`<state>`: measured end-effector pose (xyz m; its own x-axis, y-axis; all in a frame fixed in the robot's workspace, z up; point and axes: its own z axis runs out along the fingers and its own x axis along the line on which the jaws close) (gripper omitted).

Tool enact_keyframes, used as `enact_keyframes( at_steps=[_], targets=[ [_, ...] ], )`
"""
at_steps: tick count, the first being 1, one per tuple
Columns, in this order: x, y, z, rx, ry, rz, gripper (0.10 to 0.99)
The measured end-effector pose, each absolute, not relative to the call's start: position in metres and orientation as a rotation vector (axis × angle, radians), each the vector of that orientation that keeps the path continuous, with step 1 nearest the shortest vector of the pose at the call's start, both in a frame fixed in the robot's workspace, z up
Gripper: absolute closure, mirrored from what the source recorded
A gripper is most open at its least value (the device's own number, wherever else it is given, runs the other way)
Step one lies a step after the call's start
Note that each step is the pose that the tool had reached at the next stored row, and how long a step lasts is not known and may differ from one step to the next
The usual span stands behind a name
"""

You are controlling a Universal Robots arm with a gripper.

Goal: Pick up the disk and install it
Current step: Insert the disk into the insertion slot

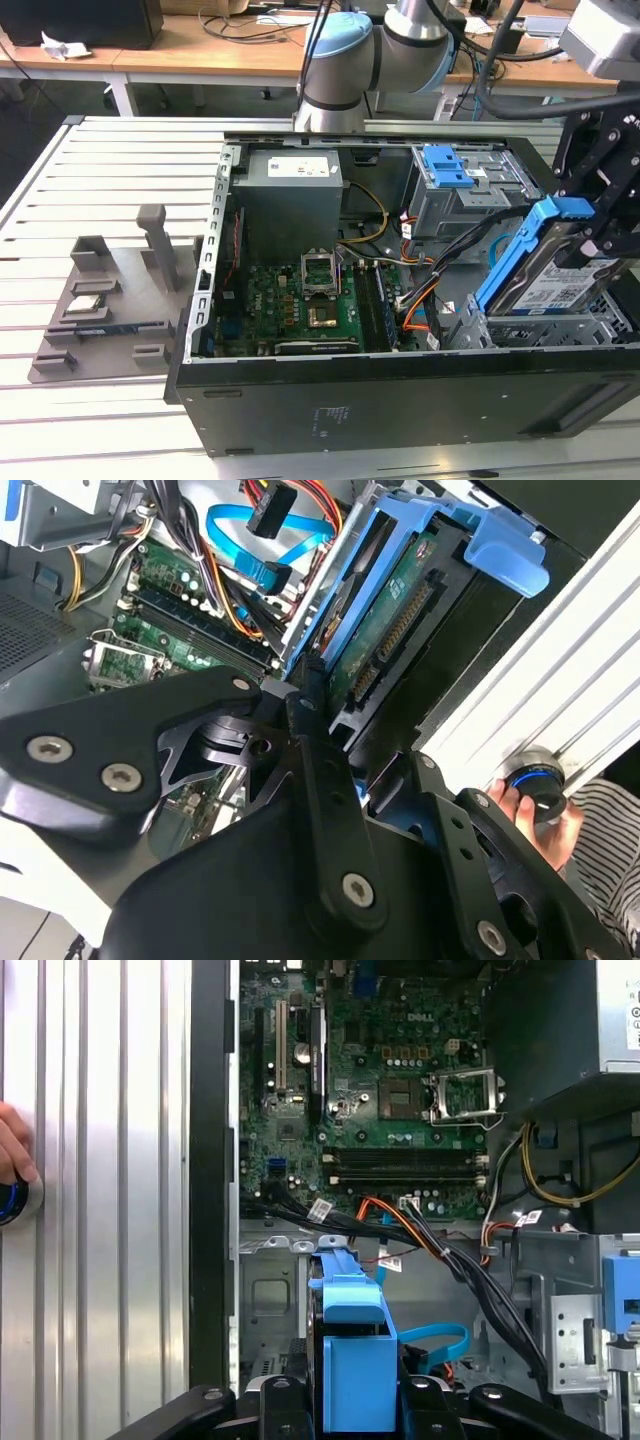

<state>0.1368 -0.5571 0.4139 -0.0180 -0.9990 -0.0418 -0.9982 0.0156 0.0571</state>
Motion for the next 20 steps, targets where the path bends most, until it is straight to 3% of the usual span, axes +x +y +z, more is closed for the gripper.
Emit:
enact_keyframes(
  at_steps=[20],
  targets=[
    [0.137, -0.557, 0.382, 2.194, -2.231, -0.109, 0.71]
  ],
)
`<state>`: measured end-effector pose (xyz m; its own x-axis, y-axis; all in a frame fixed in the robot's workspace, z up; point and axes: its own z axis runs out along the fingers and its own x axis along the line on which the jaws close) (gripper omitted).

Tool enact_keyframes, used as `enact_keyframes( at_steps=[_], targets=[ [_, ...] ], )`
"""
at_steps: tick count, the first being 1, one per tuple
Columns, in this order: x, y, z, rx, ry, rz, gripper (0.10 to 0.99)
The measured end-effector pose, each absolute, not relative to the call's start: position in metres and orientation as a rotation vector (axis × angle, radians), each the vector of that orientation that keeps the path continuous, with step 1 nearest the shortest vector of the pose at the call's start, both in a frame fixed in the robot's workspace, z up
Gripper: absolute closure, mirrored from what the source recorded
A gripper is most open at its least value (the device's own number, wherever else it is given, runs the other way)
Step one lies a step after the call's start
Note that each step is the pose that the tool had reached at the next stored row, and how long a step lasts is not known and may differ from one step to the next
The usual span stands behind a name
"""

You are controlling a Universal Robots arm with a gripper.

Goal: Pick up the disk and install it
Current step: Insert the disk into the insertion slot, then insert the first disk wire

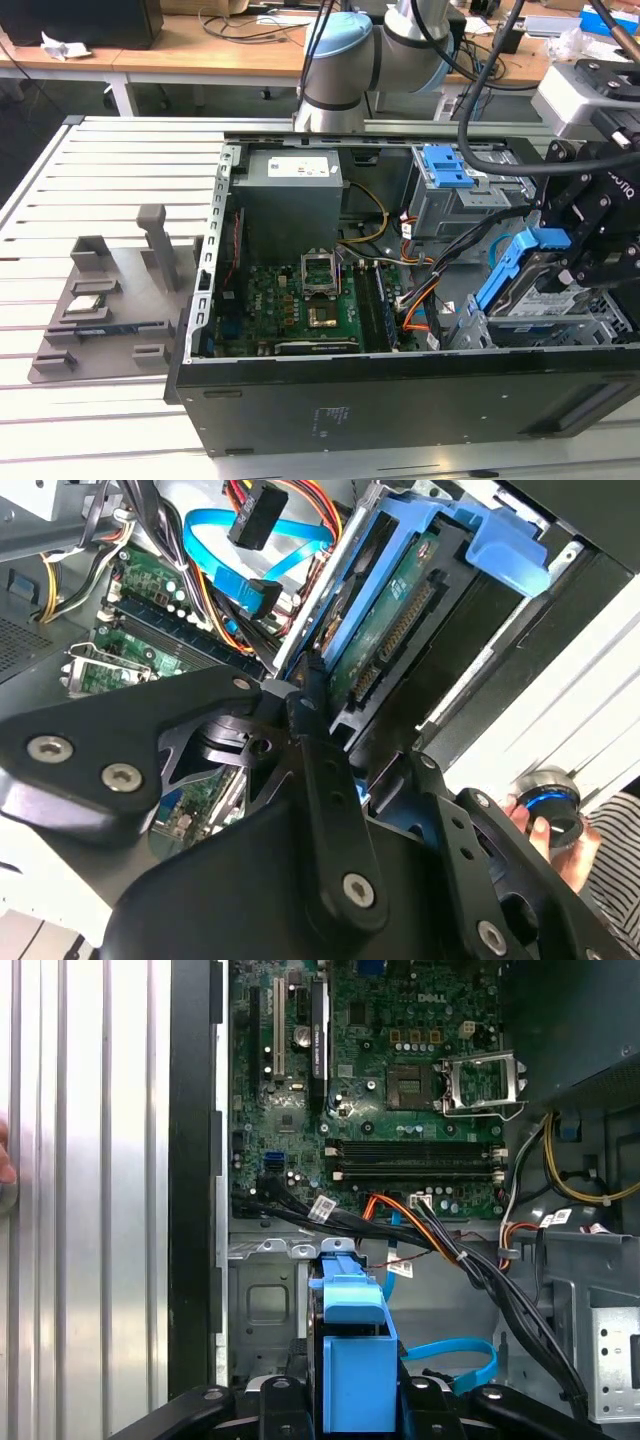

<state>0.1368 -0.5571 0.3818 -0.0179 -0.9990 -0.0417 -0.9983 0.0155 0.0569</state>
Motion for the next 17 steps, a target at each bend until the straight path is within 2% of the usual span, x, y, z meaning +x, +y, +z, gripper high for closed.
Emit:
enact_keyframes(
  at_steps=[1, 3, 6, 7, 17],
  targets=[
    [0.137, -0.557, 0.382, 2.194, -2.231, -0.11, 0.647],
    [0.137, -0.557, 0.382, 2.194, -2.231, -0.11, 0.647],
    [0.137, -0.557, 0.382, 2.194, -2.231, -0.11, 0.851],
    [0.137, -0.557, 0.382, 2.194, -2.231, -0.11, 0.969],
    [0.148, -0.556, 0.381, 2.194, -2.231, -0.11, 0.98]
  ],
)
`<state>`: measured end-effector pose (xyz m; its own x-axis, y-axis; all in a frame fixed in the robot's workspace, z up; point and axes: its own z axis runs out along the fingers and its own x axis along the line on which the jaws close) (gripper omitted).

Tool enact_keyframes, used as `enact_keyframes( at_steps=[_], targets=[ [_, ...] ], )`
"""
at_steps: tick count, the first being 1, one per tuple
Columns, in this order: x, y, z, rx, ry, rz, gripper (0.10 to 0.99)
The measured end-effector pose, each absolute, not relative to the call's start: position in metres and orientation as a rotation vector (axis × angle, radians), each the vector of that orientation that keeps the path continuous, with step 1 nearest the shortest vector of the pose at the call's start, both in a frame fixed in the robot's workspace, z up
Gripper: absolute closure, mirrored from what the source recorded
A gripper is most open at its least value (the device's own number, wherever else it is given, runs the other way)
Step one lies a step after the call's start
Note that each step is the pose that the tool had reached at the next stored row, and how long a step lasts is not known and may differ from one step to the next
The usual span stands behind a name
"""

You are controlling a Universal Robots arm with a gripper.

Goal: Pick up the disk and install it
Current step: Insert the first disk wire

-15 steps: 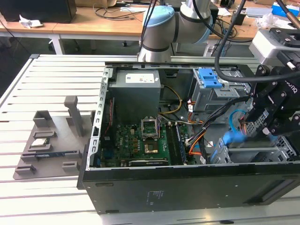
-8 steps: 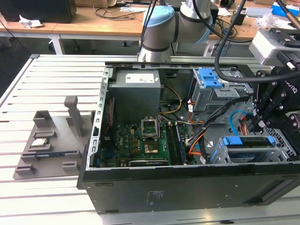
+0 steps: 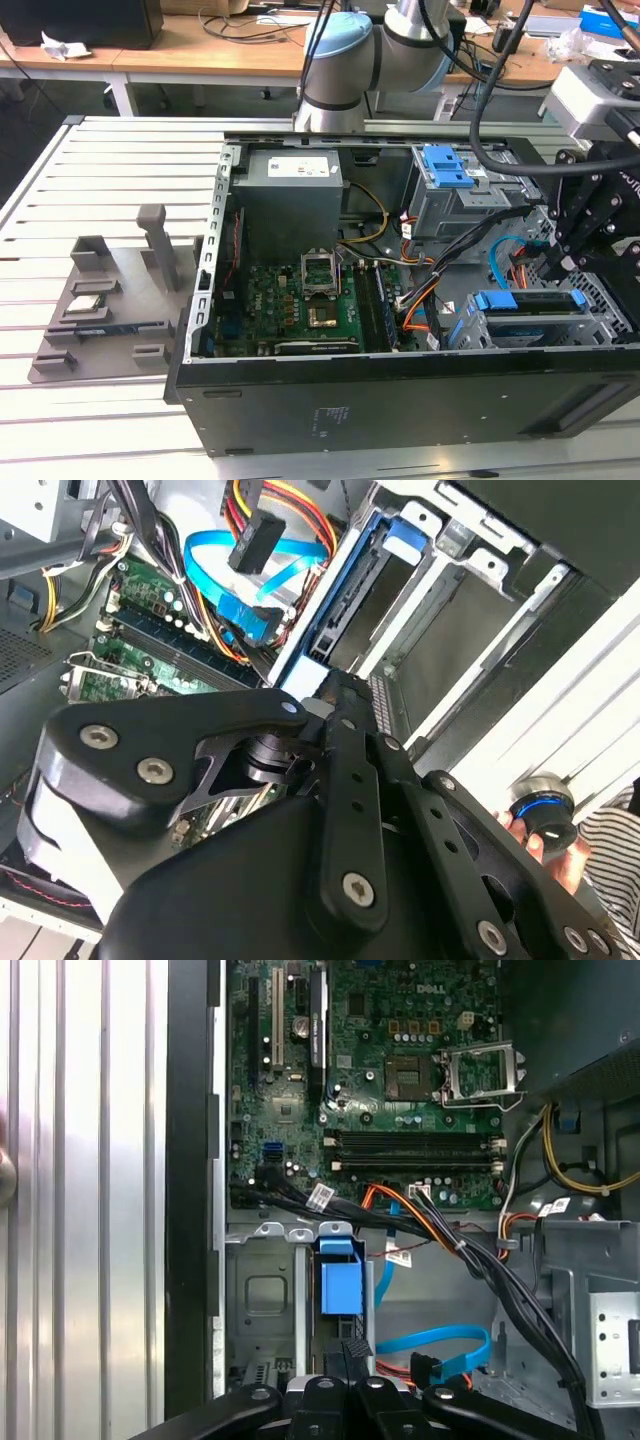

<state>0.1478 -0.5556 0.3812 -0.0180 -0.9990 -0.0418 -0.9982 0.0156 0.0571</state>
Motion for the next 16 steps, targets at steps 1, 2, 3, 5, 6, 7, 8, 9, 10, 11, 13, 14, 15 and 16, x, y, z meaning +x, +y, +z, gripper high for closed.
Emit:
enact_keyframes(
  at_steps=[1, 2, 3, 5, 6, 7, 8, 9, 10, 11, 13, 14, 15, 16],
  targets=[
    [0.15, -0.555, 0.381, 2.194, -2.231, -0.11, 0.98],
    [0.152, -0.555, 0.381, 2.194, -2.231, -0.11, 0.98],
    [0.155, -0.554, 0.381, 2.194, -2.231, -0.11, 0.98],
    [0.159, -0.553, 0.381, 2.194, -2.231, -0.11, 0.98],
    [0.16, -0.552, 0.381, 2.194, -2.231, -0.11, 0.98],
    [0.162, -0.551, 0.381, 2.194, -2.231, -0.109, 0.98],
    [0.167, -0.548, 0.381, 2.194, -2.231, -0.109, 0.98],
    [0.172, -0.546, 0.381, 2.193, -2.231, -0.109, 0.98],
    [0.176, -0.543, 0.381, 2.193, -2.231, -0.108, 0.98],
    [0.178, -0.541, 0.381, 2.193, -2.23, -0.108, 0.98],
    [0.183, -0.534, 0.38, 2.192, -2.229, -0.104, 0.98],
    [0.183, -0.529, 0.378, 2.191, -2.229, -0.103, 0.98],
    [0.183, -0.527, 0.378, 2.191, -2.228, -0.102, 0.98],
    [0.183, -0.525, 0.377, 2.191, -2.228, -0.102, 0.98]
  ],
)
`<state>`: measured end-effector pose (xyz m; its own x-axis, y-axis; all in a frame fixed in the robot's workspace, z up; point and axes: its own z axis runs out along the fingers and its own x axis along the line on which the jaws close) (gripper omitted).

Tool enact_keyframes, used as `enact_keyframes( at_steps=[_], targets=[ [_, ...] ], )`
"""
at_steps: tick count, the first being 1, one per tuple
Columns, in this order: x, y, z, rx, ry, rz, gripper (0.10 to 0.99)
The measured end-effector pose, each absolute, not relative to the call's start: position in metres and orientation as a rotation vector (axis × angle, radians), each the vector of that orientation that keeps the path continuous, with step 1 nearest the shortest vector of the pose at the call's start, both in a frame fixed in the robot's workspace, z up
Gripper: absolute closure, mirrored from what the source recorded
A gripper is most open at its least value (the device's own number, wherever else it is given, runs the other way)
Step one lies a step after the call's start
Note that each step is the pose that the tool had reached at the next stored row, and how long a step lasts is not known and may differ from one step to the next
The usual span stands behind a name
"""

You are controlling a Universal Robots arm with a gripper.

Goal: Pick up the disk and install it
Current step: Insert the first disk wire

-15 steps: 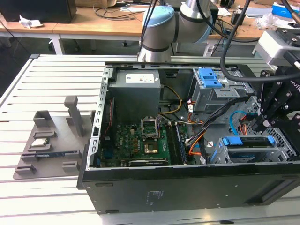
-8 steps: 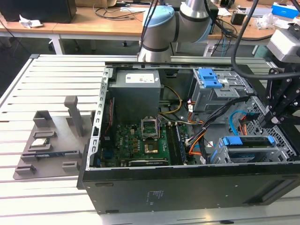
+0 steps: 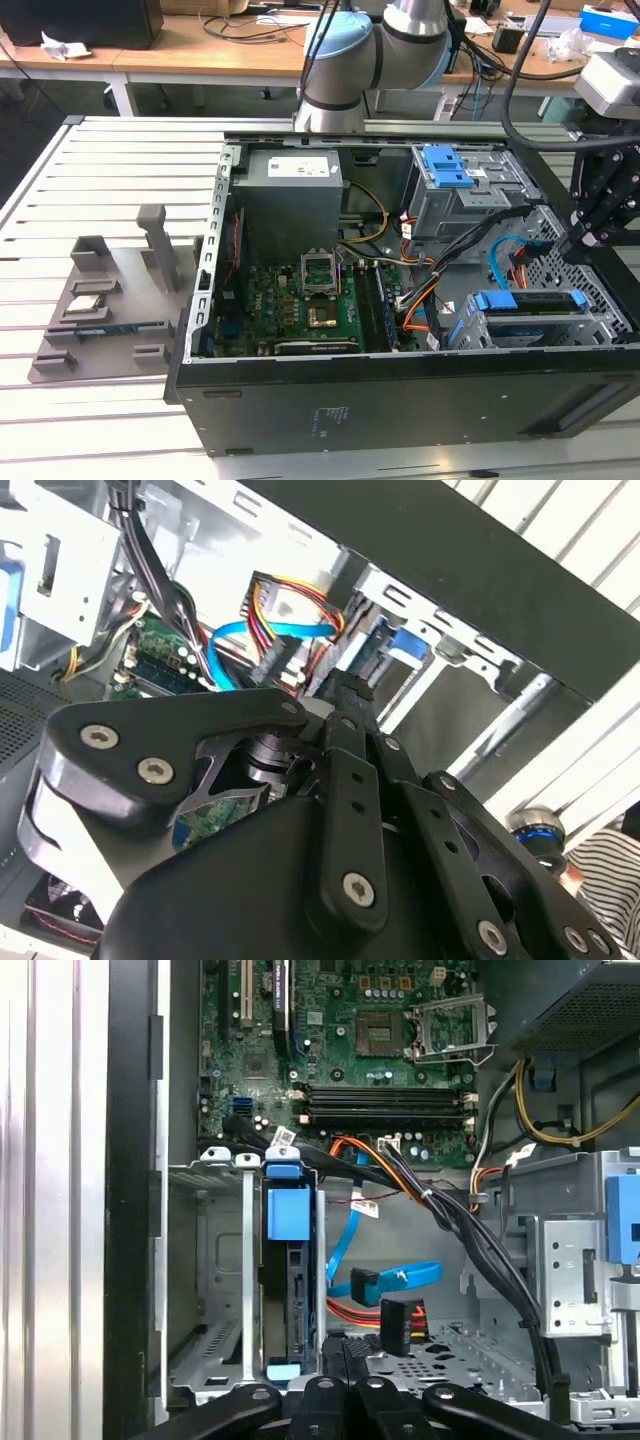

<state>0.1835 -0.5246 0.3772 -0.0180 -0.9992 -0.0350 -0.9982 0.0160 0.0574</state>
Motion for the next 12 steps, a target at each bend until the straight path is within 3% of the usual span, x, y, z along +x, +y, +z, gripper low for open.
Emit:
enact_keyframes(
  at_steps=[7, 12],
  targets=[
    [0.183, -0.501, 0.373, 2.191, -2.228, -0.103, 0.98],
    [0.183, -0.501, 0.373, 2.191, -2.228, -0.102, 0.98]
  ],
)
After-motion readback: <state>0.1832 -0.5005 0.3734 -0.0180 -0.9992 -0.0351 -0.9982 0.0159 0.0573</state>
